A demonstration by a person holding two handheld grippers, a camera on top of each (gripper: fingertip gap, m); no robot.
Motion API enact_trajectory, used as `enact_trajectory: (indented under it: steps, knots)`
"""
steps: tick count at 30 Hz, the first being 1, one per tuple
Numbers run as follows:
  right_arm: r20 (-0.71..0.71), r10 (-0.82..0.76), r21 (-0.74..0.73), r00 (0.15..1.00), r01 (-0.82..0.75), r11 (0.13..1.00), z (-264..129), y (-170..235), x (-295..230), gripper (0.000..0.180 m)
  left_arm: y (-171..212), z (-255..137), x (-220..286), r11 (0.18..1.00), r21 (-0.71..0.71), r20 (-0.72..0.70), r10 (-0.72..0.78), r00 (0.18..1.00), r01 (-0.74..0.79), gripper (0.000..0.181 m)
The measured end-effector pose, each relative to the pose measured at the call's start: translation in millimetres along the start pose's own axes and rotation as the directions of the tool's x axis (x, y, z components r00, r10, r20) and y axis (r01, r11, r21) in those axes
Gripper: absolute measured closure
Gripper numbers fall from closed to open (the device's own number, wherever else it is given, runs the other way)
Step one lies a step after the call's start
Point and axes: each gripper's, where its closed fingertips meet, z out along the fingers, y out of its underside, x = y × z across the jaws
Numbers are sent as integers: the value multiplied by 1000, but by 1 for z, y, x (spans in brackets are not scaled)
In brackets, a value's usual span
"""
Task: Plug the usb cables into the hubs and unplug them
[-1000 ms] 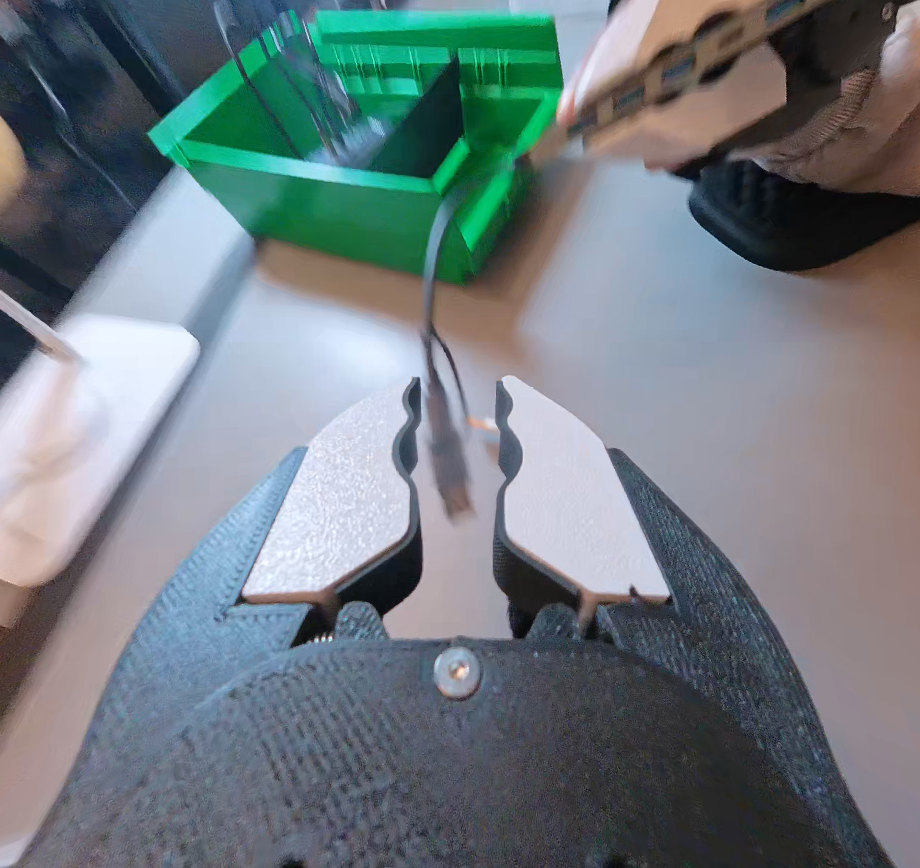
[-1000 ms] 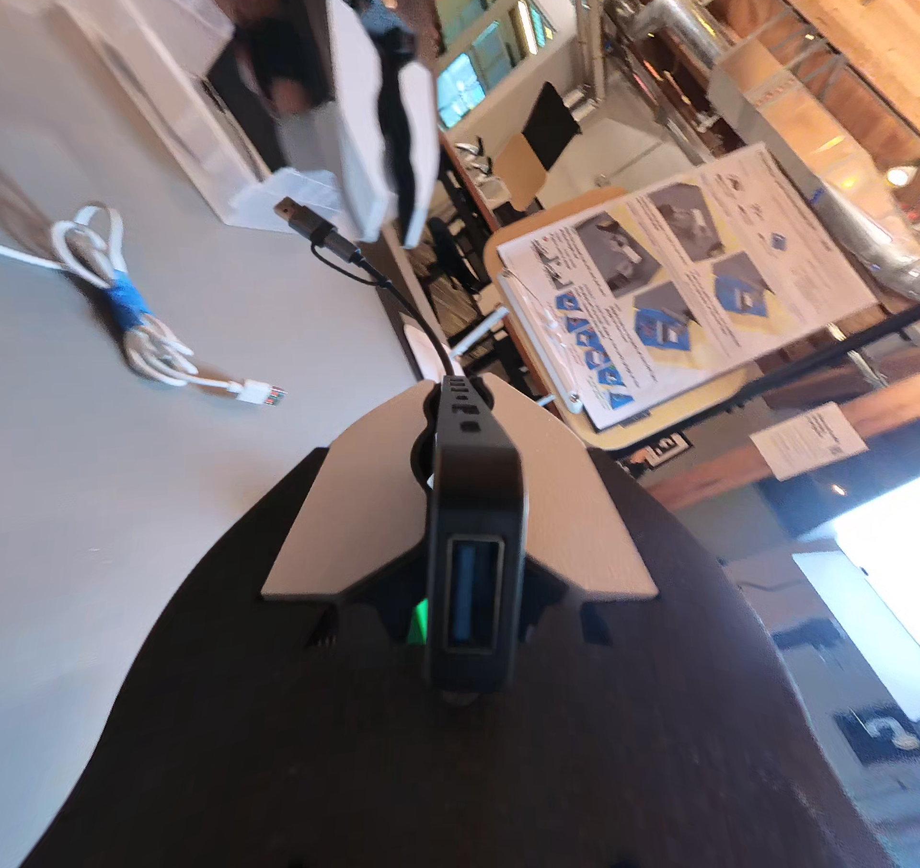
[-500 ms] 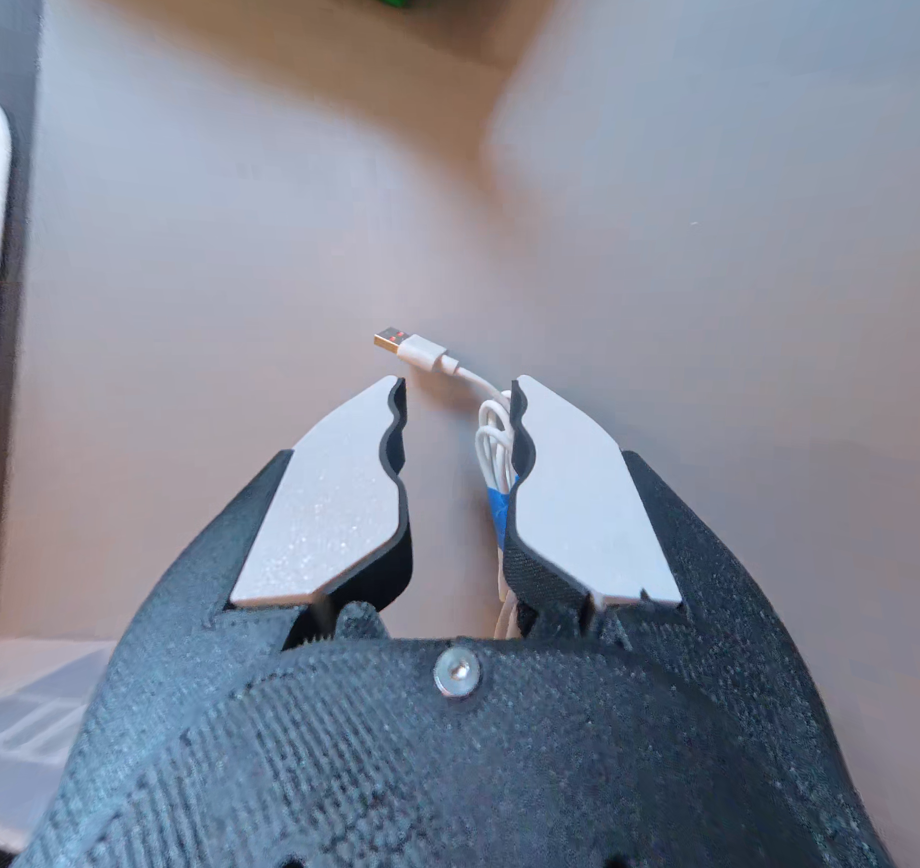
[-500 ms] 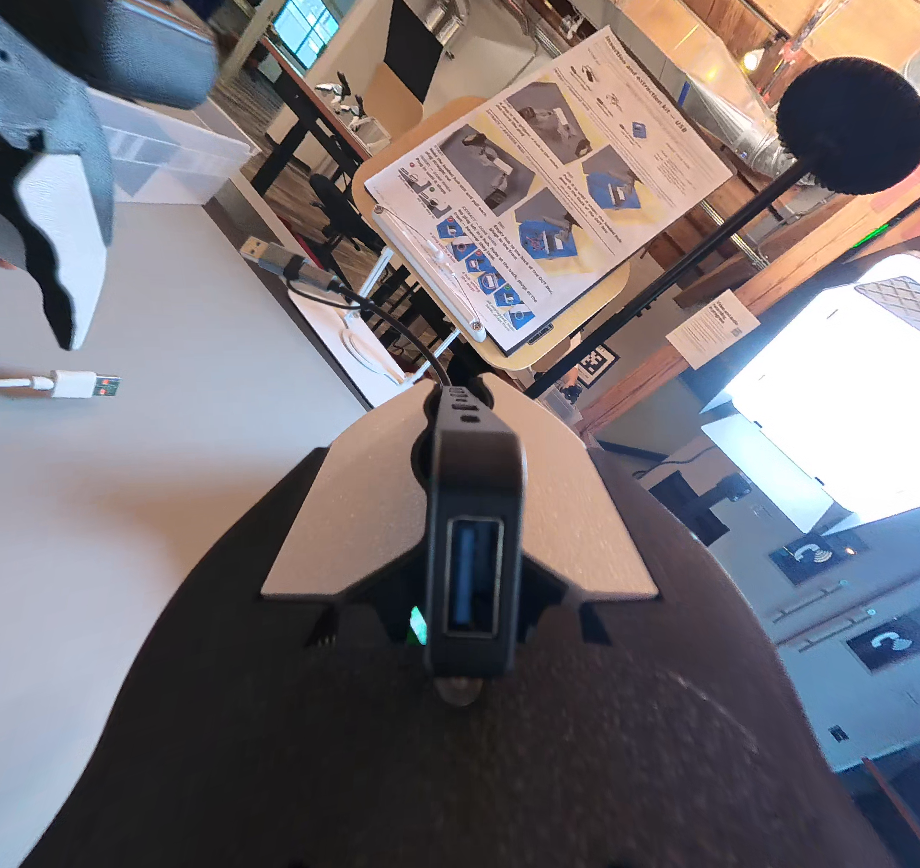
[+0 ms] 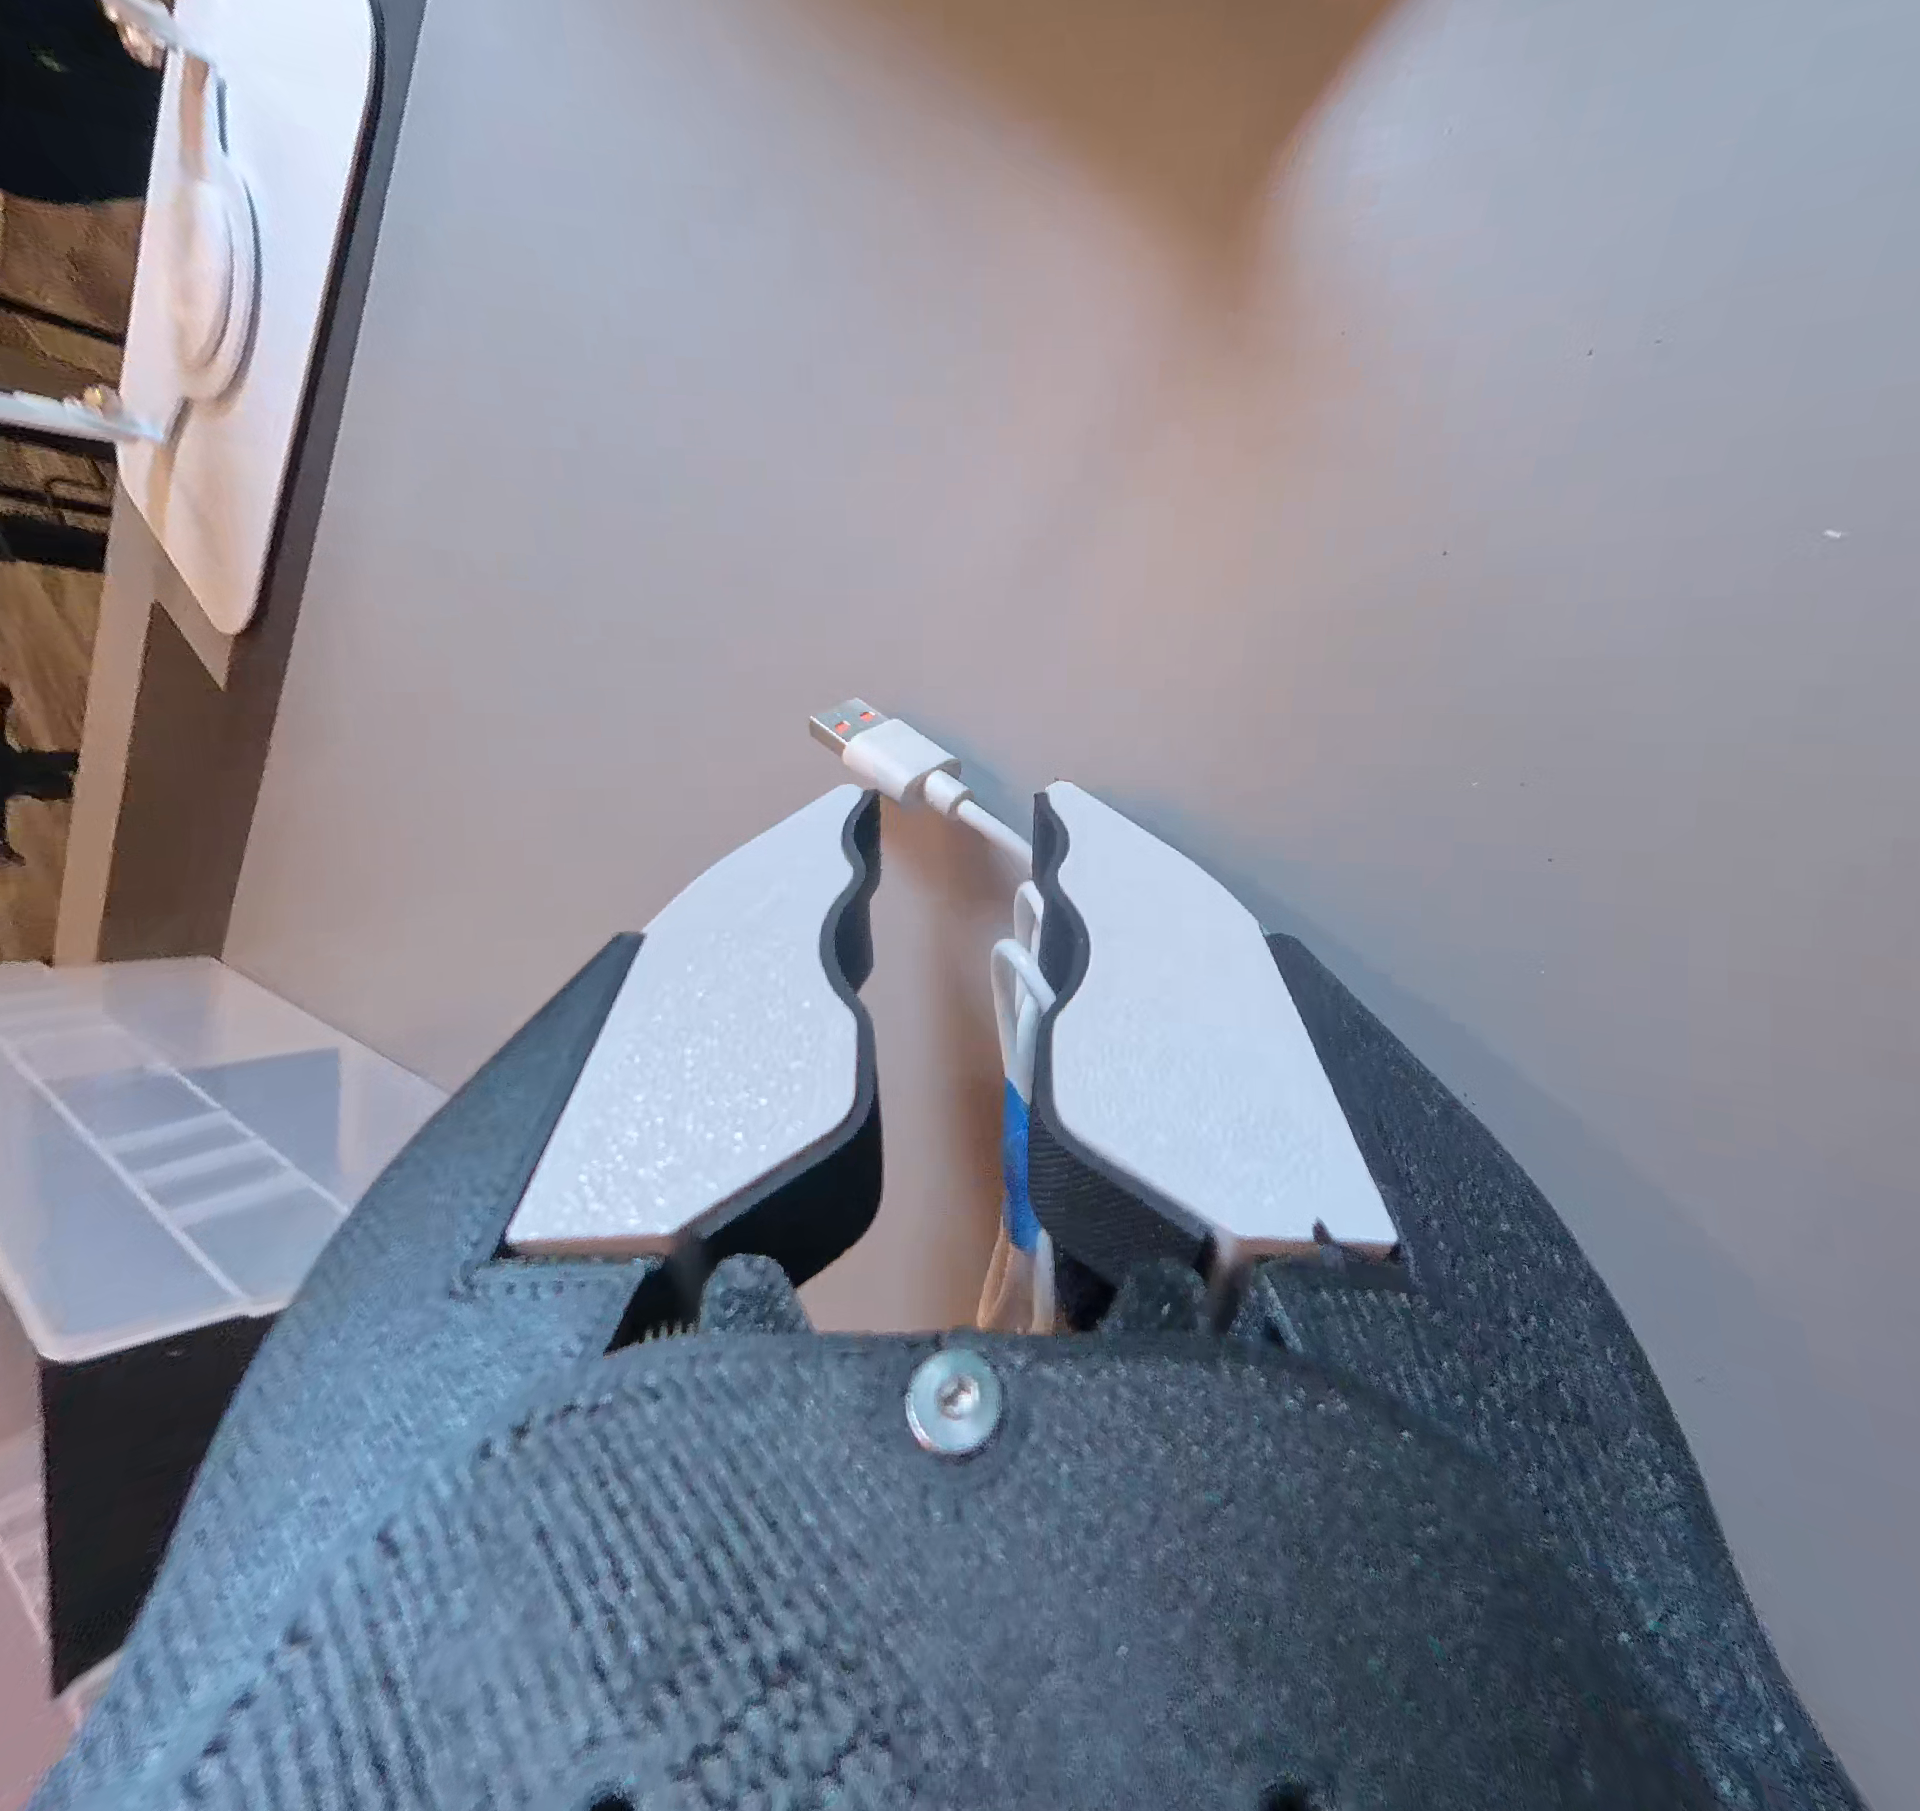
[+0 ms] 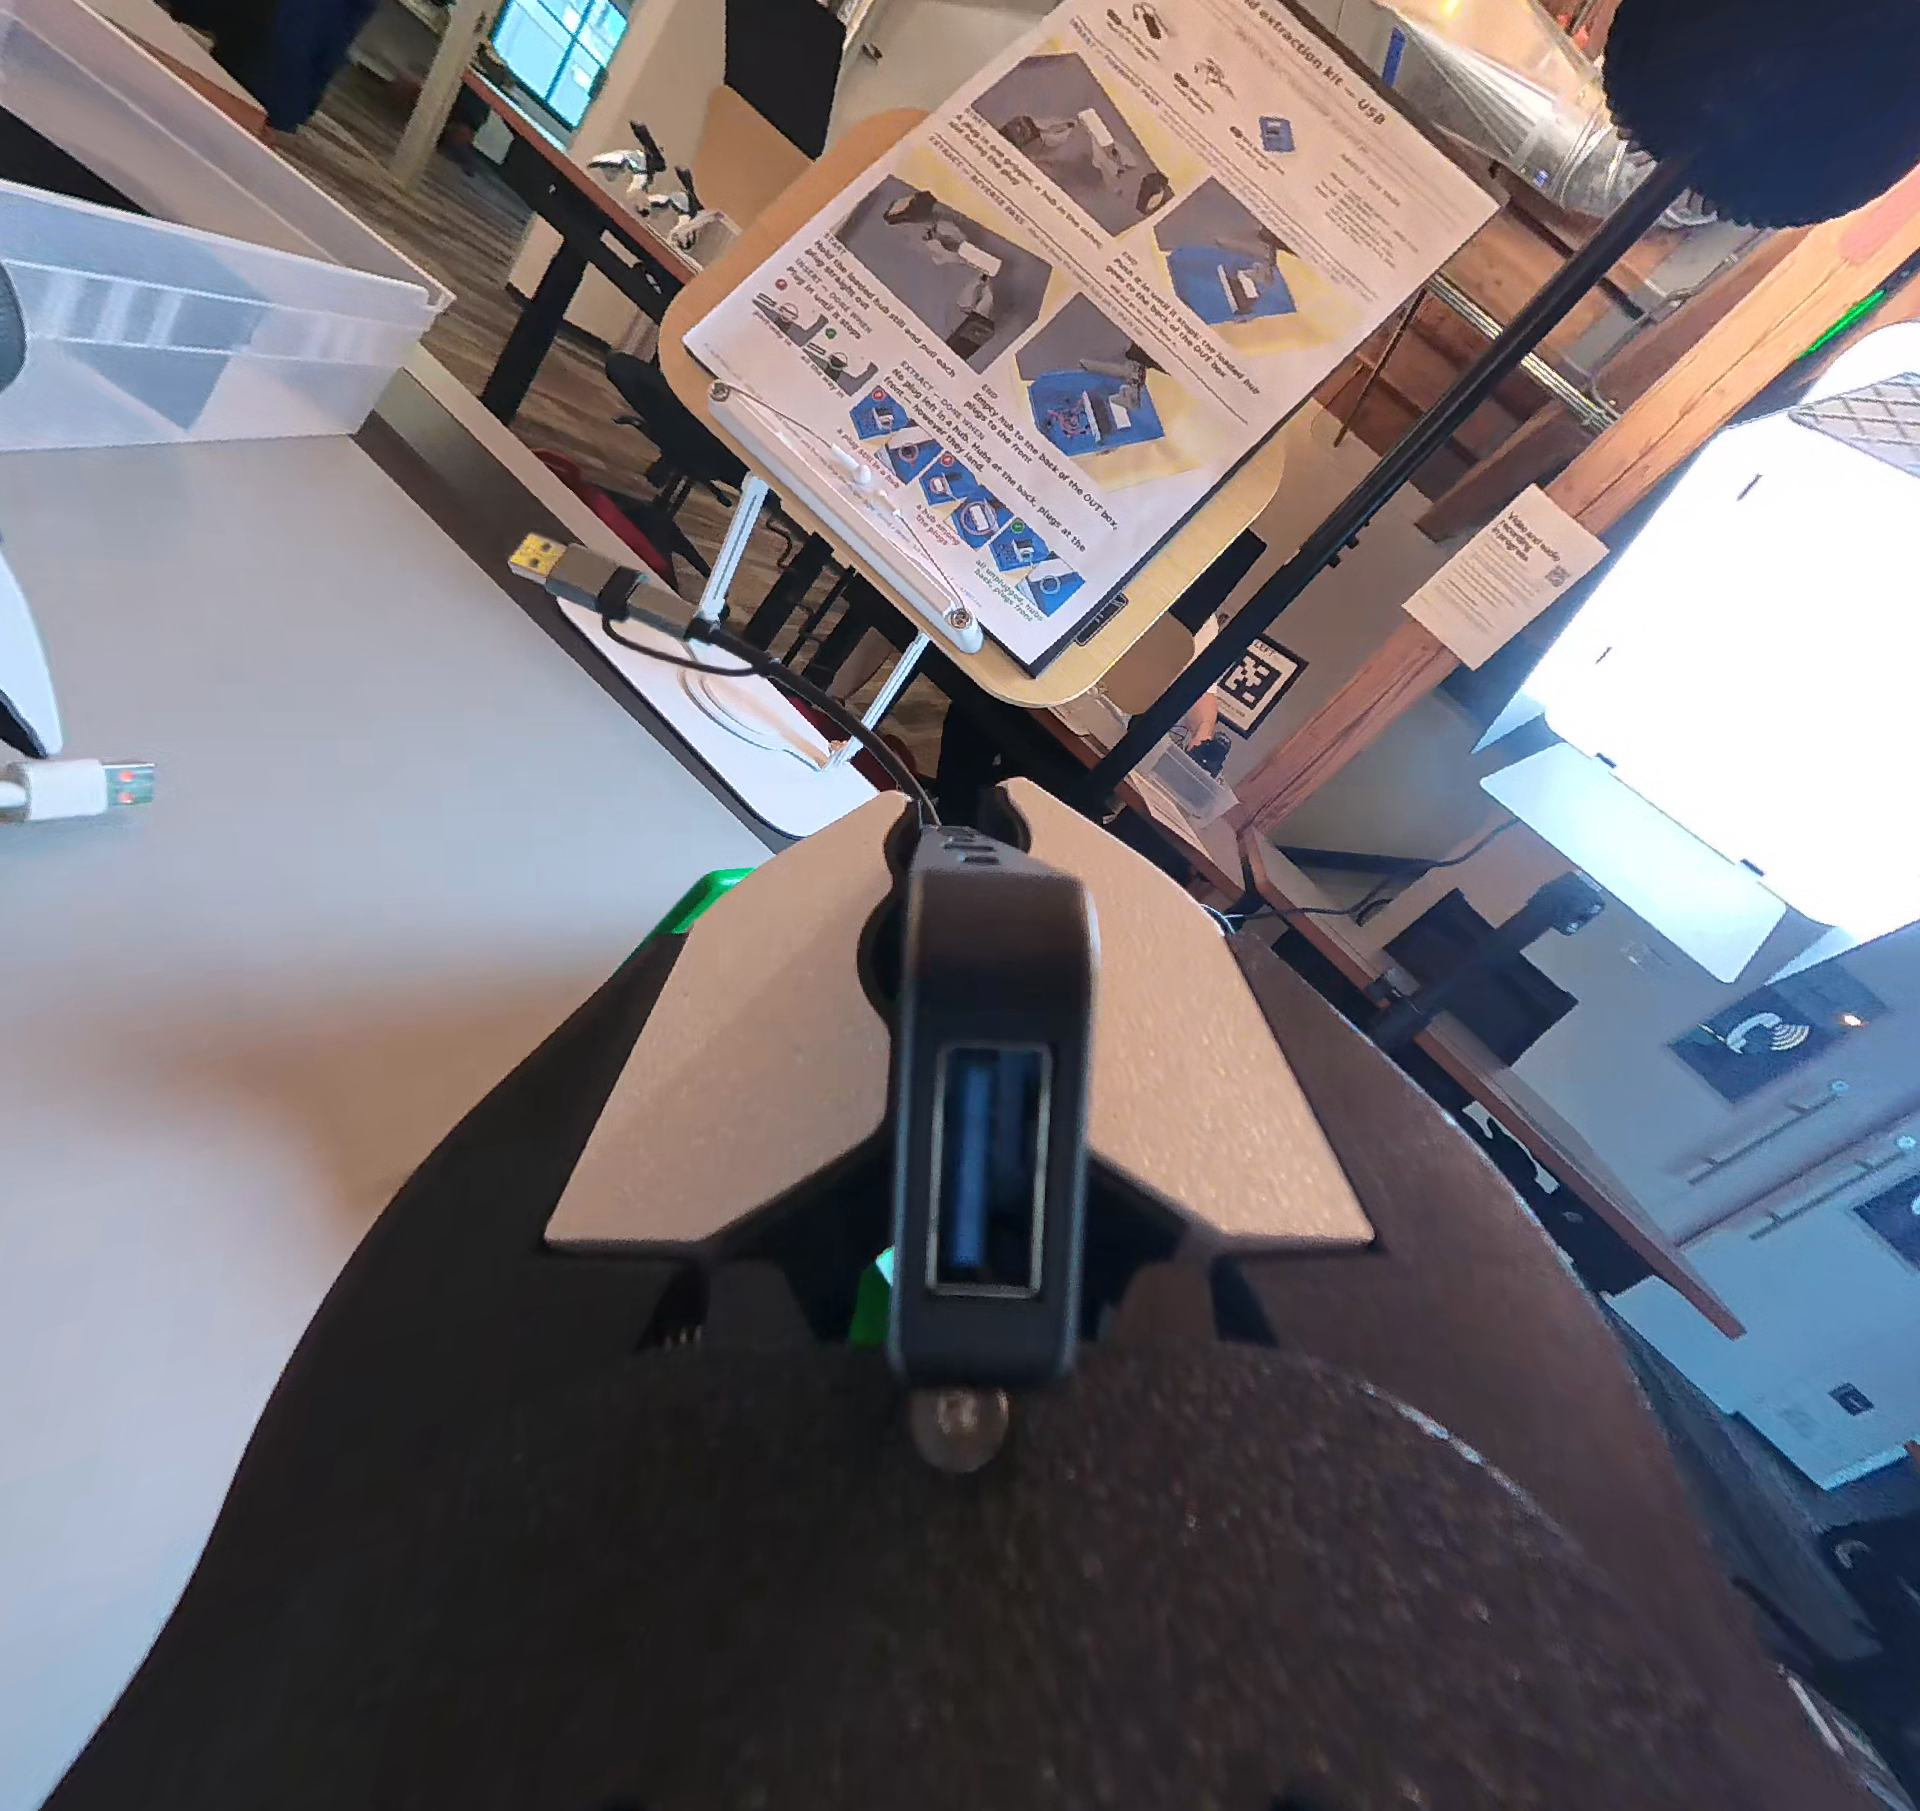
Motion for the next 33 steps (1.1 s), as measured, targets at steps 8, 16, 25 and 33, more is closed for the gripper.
enact_trajectory:
  steps: [8,16,25,33]
  knots:
    - [3,23,21,1000,-23,999,-4,-6,4,167,-9,-22,13,990,136,-160,50,986,-28,177]
    - [113,21,139,993,-37,990,-10,-23,-12,167,-36,-136,11,915,323,-727,76,682,242,177]
    - [309,-175,256,935,95,962,-17,-51,-86,167,-37,-159,-1,938,284,-790,112,602,198,177]
    - [409,-288,252,866,196,948,-17,-48,-140,167,-48,-154,19,964,249,-823,161,544,90,177]
